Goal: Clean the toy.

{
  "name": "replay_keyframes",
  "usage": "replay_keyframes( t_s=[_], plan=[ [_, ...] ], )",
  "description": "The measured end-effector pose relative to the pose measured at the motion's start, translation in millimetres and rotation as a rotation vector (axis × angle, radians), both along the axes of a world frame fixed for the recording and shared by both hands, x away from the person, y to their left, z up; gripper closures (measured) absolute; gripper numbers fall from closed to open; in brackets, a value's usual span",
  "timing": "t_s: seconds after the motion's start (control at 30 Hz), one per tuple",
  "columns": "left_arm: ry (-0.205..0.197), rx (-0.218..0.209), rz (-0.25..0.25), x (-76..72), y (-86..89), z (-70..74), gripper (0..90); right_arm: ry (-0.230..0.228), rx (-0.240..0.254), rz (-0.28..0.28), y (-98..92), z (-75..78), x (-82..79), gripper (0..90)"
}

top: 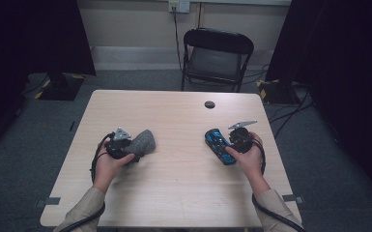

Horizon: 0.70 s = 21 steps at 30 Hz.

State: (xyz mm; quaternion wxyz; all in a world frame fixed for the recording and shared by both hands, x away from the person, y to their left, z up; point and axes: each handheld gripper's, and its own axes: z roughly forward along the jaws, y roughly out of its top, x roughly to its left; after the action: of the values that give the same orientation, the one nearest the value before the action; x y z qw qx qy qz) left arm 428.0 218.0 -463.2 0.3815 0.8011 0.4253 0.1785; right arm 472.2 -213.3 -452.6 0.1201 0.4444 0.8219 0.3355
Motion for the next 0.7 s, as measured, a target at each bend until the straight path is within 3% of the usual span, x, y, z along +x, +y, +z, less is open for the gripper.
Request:
replay_keyframes(
  t_s=[0.4, 0.7],
  plan=[
    [-0.002, -0.020, 0.006, -8.4, 5.6, 10.2, 20.1, -0.003, 0.022, 0.015, -2.9, 7.1, -9.8, 16.3],
    [-0.001, -0.010, -0.003, -13.3, 7.1, 12.9, 17.1, -0.015, 0.035, 0.018, -5.1, 9.7, -15.2, 16.3]
  ],
)
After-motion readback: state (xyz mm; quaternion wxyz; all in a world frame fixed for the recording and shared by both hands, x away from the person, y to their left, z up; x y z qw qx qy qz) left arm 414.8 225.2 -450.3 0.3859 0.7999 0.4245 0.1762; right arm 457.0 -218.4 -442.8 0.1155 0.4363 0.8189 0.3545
